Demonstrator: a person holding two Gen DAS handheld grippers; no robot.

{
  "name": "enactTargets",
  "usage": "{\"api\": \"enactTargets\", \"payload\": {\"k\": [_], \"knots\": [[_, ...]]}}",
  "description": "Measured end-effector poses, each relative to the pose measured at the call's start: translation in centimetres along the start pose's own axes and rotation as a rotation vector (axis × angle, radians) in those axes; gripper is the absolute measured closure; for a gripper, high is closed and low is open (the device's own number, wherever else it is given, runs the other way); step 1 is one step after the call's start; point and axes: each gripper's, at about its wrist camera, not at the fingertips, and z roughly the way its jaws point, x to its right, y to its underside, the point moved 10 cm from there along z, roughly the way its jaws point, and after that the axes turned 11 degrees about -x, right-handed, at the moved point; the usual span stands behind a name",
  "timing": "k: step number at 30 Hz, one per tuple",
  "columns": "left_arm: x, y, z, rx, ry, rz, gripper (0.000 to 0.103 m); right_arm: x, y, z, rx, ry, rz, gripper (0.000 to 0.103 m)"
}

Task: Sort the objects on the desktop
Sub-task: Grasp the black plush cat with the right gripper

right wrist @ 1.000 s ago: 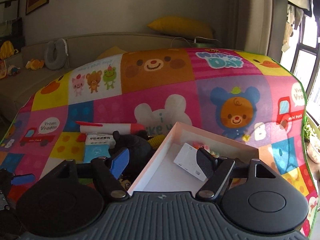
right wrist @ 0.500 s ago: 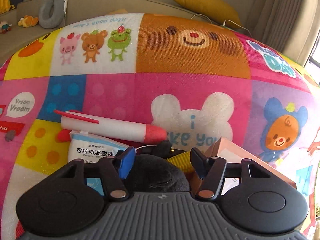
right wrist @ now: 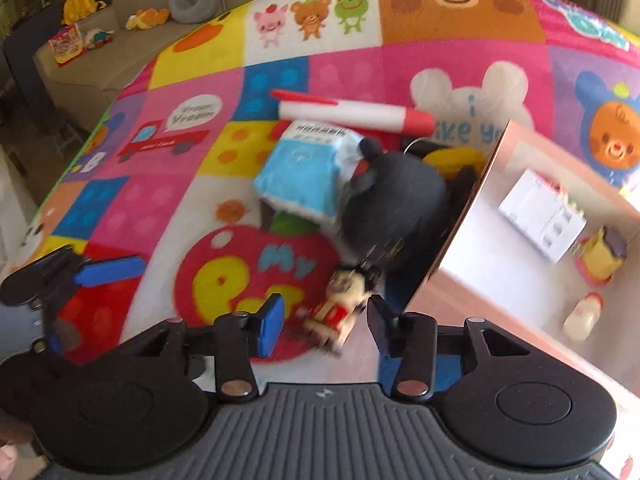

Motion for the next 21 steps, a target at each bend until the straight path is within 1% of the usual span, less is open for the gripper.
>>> {"api": "enactTargets", "payload": {"k": [1,3,4,6,8,9,10,11,13,15,16,19,20,21], "knots": [[0.4,0.1,0.1,-0.002,-0.011,0.013,0.000,-0.3,0.9,-0.6,0.020,0.000,-0.012,0.058],[0.7,0.2,0.4,-0.004,-0.047,0.015,0.000,-0.4,2.0,-1.7,0.087,0.067,-0.047,0.058],[0.6,0.1,0.6,-0.006,-0.067,-0.001,0.000,-0.3,2.0,-2.2,0.121,0.104,-0.057,0.057],[0.9,0.0,1.0,-0.009,-0.070,-0.027,0.000,-0.1,1.2,-3.3,0.203,0.178,-0.074,0.058],[1.3,-0.2,1.3,0.000,-0.064,-0.031,0.000,-0.1,-0.9,-4.2,0.261,0.227,-0.108,0.056],[1.6,-0.3,1.5,0.006,-0.062,-0.029,0.000,-0.1,-2.0,-4.3,0.281,0.247,-0.121,0.053],[1.9,-0.3,1.6,0.011,-0.059,-0.024,0.000,0.2,-3.5,-4.0,0.286,0.270,-0.132,0.042],[2.1,-0.3,1.7,0.013,-0.059,-0.013,0.000,0.7,-5.1,-3.3,0.276,0.291,-0.128,0.038],[2.4,-0.3,1.6,0.025,-0.063,0.006,0.000,1.8,-7.4,-1.3,0.234,0.314,-0.112,0.037],[2.2,-0.3,1.5,0.039,-0.053,-0.011,0.000,2.8,-9.1,1.0,0.202,0.360,-0.101,0.037],[1.9,-0.3,1.5,0.040,-0.049,-0.030,0.000,3.0,-9.5,1.8,0.190,0.370,-0.105,0.037],[1.2,-0.4,1.4,0.046,-0.036,-0.083,0.000,3.1,-9.8,4.8,0.110,0.354,-0.132,0.037],[1.1,-0.4,1.3,0.051,-0.032,-0.091,0.000,3.0,-9.7,5.5,0.091,0.367,-0.142,0.037],[1.0,-0.4,1.2,0.055,-0.030,-0.094,0.000,2.8,-9.5,5.7,0.096,0.403,-0.163,0.040]]}}
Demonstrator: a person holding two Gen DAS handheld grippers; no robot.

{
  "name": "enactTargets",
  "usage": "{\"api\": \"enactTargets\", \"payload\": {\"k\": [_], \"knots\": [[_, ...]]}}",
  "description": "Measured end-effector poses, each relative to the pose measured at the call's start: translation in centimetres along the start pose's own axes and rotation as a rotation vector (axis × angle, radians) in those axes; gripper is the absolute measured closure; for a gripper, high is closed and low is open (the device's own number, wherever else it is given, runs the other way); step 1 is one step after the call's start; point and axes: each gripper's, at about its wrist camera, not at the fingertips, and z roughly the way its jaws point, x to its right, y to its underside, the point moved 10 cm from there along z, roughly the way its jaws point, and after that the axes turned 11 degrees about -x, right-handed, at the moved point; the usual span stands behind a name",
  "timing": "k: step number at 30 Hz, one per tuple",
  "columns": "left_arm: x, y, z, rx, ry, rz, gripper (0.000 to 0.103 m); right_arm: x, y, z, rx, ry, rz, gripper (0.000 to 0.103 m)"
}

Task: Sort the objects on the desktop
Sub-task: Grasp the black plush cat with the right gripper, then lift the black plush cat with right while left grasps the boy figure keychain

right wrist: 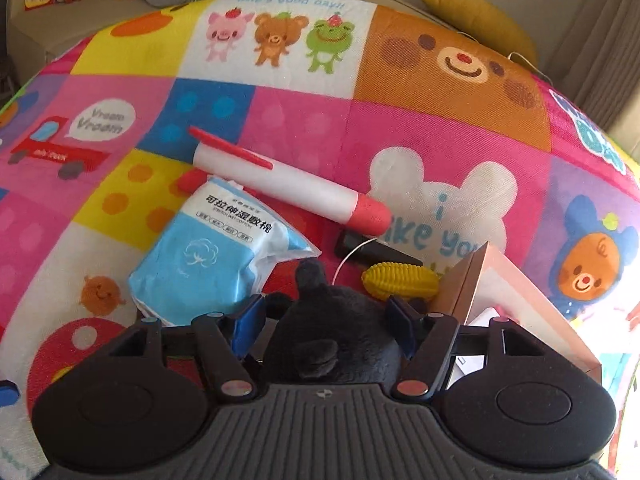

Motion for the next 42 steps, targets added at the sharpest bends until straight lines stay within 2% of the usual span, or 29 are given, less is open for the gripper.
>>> {"api": "enactTargets", "payload": {"k": [1,3,7,11,14,18,22,24,26,30,32,34,38,40,42], "knots": [[0.0,0.0,-0.1,0.001,0.001,-0.003,0.000,-0.2,0.2,0.0,0.006,0.028,-0.025,0.047],[0.1,0.1,-0.3,-0.003,0.006,0.011,0.000,-0.6,0.7,-0.7,0.020,0.047,-0.043,0.050],[0.8,1.0,-0.5,-0.053,0.066,0.043,0.000,-2.2,3.4,-3.5,0.023,-0.066,-0.064,0.051],[1.3,1.8,-0.7,-0.082,0.063,0.081,0.000,-3.3,7.6,-7.0,0.038,-0.157,-0.077,0.051],[2.2,2.5,-0.9,-0.102,0.078,0.123,0.000,-2.7,11.0,-9.2,0.044,-0.202,-0.035,0.051],[3.9,3.5,-0.6,-0.130,0.063,0.192,0.000,0.0,15.6,-10.5,0.043,-0.208,0.077,0.050],[5.7,3.9,-0.3,-0.158,0.072,0.228,0.000,3.4,19.3,-11.2,0.076,-0.115,0.189,0.050],[6.7,4.1,-0.2,-0.168,0.085,0.246,0.000,4.8,21.0,-12.0,0.116,-0.066,0.235,0.046],[7.8,4.4,0.0,-0.177,0.097,0.263,0.000,5.8,22.2,-12.8,0.143,-0.067,0.291,0.032],[9.7,4.5,0.6,-0.187,0.113,0.294,0.000,7.0,24.3,-13.9,0.181,-0.090,0.380,0.025],[11.1,4.7,0.7,-0.195,0.155,0.312,0.000,7.6,25.3,-14.1,0.191,-0.098,0.424,0.020],[12.2,4.9,0.6,-0.195,0.173,0.340,0.000,8.1,26.2,-14.1,0.191,-0.110,0.465,0.017],[13.0,4.8,-0.3,-0.168,0.156,0.373,0.000,9.0,27.4,-14.4,0.200,-0.139,0.547,0.016],[12.7,4.3,-0.6,-0.160,0.140,0.360,0.000,9.6,27.6,-14.9,0.227,-0.186,0.585,0.016],[12.5,3.8,-1.0,-0.147,0.128,0.350,0.000,10.7,27.7,-15.2,0.256,-0.277,0.662,0.017]]}}
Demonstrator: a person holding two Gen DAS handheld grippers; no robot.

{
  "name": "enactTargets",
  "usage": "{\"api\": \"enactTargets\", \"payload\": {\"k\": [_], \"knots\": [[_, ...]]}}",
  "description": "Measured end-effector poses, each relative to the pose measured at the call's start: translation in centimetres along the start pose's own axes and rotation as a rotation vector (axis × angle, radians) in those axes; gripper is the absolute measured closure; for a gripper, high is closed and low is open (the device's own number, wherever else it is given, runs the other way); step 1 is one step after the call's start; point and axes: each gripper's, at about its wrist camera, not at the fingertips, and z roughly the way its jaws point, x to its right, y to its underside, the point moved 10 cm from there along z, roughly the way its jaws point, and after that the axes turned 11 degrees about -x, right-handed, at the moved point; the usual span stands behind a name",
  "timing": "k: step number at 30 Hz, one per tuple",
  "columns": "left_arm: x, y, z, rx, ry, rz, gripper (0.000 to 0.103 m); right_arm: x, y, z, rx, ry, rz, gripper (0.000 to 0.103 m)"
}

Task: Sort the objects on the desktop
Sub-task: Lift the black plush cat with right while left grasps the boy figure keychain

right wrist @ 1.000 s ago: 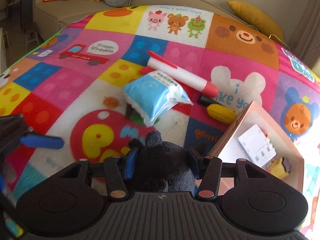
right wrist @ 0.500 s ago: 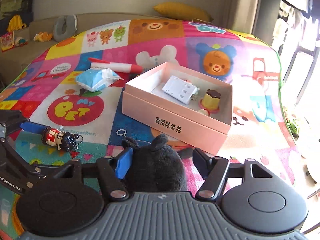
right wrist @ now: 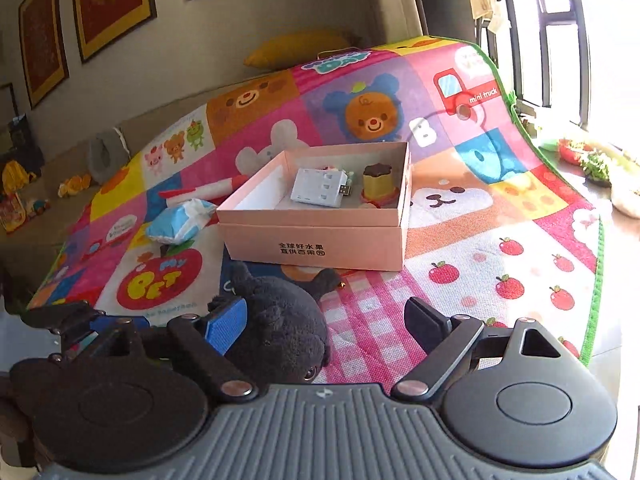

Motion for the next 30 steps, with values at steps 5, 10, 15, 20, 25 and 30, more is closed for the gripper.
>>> {"api": "enactTargets", "payload": {"k": [5,10,15,20,25,30], "knots": [[0.1,-1.7,-1.5,0.055,0.007,-0.012,0.000,2.8,-1.9,1.6,0.024,-0.012,0.139,0.037],[-0.3,-2.6,-2.2,0.085,-0.022,-0.024,0.000,2.5,-0.5,5.4,-0.053,-0.051,0.105,0.050],[-1.0,-2.8,-2.0,0.088,-0.032,-0.043,0.000,-1.9,1.1,3.2,-0.089,-0.179,0.003,0.046],[-1.7,-2.4,-2.8,0.103,-0.035,-0.056,0.000,-4.5,1.5,3.9,-0.117,-0.257,-0.030,0.031],[-4.4,-1.7,-4.5,0.126,-0.082,-0.100,0.000,-6.1,2.3,5.5,-0.217,-0.423,0.044,0.031],[-8.1,-0.5,-5.0,0.115,-0.144,-0.195,0.000,-8.8,4.3,5.8,-0.268,-0.448,-0.019,0.034]]}}
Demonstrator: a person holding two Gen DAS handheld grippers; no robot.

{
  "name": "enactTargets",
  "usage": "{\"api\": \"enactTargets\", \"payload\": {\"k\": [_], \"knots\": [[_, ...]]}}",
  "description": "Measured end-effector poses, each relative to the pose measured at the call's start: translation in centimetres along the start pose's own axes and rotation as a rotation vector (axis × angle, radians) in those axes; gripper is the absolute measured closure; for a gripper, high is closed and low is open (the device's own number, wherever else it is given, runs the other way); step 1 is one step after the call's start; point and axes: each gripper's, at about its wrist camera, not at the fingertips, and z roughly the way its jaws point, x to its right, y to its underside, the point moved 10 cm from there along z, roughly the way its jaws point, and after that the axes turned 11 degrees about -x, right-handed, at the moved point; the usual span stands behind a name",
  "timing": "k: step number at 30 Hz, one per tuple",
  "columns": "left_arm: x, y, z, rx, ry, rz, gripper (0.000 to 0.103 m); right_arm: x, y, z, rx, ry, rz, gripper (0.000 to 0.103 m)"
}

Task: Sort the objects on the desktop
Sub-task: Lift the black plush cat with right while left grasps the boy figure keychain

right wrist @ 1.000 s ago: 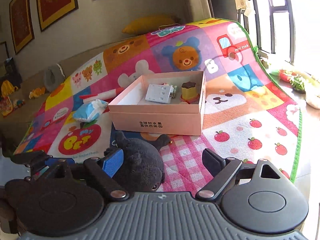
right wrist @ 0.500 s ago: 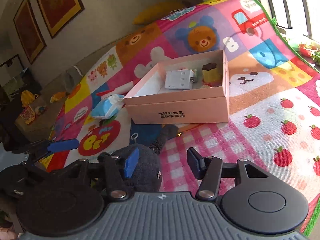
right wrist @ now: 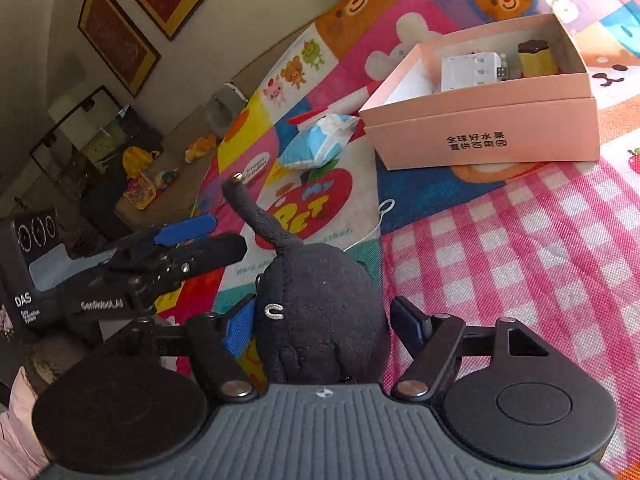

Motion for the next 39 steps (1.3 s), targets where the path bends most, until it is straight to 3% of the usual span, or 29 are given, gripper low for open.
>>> {"api": "enactTargets", "payload": {"k": [3,6,12,15,19,23,29,32,37,39], "knots": [[-1.2,0.5,0.3,-0.016,-0.010,-0.045,0.000,-1.1,0.4,0.0,0.002,0.051,-0.057,0.038],[-0.6,1.2,0.5,-0.030,0.018,-0.029,0.000,-0.9,0.3,-1.6,0.030,0.088,-0.081,0.038],[2.7,2.9,2.0,-0.078,0.082,0.027,0.000,4.7,-0.8,-4.7,0.103,0.266,0.054,0.038],[4.0,3.4,3.0,-0.109,0.097,0.048,0.000,6.2,-0.8,-4.9,0.127,0.269,0.103,0.037],[5.5,3.9,3.9,-0.141,0.123,0.076,0.000,6.2,-0.9,-5.5,0.181,0.343,0.077,0.027],[7.2,4.4,3.9,-0.158,0.191,0.107,0.000,6.6,-0.5,-6.7,0.229,0.364,0.095,0.014],[11.2,5.7,2.8,-0.167,0.289,0.230,0.000,7.2,0.4,-7.9,0.264,0.361,0.138,0.010],[11.2,5.5,2.7,-0.153,0.258,0.229,0.000,7.4,0.8,-8.1,0.281,0.364,0.153,0.004],[7.8,3.2,2.8,-0.065,0.112,0.135,0.000,7.1,0.9,-8.7,0.310,0.396,0.138,0.004],[6.8,2.6,3.2,-0.063,0.064,0.119,0.000,6.4,0.8,-9.2,0.327,0.415,0.103,0.004]]}}
